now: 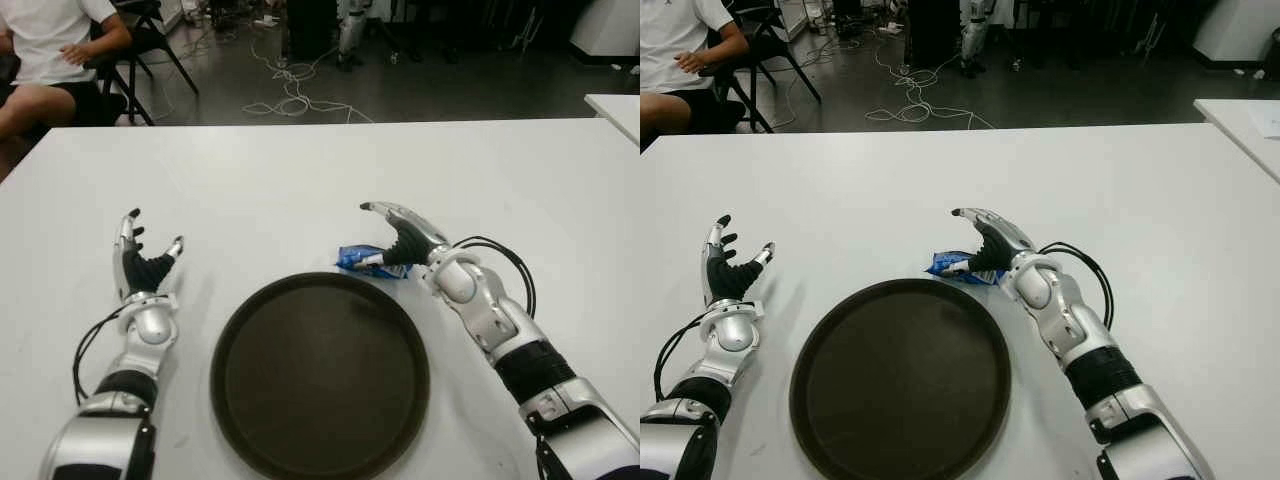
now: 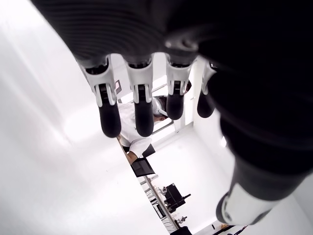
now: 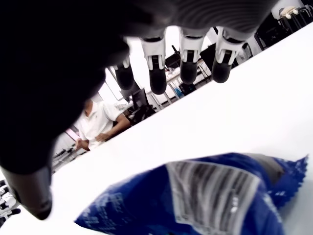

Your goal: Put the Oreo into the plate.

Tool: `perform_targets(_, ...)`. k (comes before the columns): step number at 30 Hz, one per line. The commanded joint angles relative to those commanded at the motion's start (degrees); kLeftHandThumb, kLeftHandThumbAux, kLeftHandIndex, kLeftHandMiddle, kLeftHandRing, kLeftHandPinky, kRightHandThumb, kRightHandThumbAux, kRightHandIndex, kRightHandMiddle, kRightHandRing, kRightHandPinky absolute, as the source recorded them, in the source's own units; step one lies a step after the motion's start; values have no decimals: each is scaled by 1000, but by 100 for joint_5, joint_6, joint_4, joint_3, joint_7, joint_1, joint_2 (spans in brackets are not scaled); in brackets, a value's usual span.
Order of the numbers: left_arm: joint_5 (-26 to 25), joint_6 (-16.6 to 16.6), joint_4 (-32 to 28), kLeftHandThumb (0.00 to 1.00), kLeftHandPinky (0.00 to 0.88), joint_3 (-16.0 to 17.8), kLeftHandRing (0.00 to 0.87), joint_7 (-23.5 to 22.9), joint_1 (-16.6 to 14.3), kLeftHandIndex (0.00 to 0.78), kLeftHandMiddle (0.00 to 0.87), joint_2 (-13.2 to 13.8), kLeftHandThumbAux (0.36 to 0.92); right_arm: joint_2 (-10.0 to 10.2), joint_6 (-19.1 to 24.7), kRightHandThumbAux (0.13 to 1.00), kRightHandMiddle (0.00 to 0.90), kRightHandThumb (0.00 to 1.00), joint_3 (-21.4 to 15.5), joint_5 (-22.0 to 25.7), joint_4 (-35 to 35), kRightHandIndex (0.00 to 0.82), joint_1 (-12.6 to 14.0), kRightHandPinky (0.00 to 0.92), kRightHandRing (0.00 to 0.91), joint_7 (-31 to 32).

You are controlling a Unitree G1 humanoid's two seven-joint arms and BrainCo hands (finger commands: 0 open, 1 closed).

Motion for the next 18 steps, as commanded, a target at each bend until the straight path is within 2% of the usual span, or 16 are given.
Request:
perform_targets(4,-20,16,4,274,208,12,144,-10,-6,115,118,-7,775,-23,97,637,0,0,21,-26,-52,0,-7,2,0,70)
perform_targets(8,-84,35,7,289,221,52,144,-68,-14,116,114,-24,777,-130,425,647,0,0,170,-218,-145,0,-91,0,0,375)
perform_targets(18,-139,18,-6,310,207,87,132,-126,-10,116,103,-35,767,-266,807,686,0,0,393,-571,-296,0,-183,0,0,678)
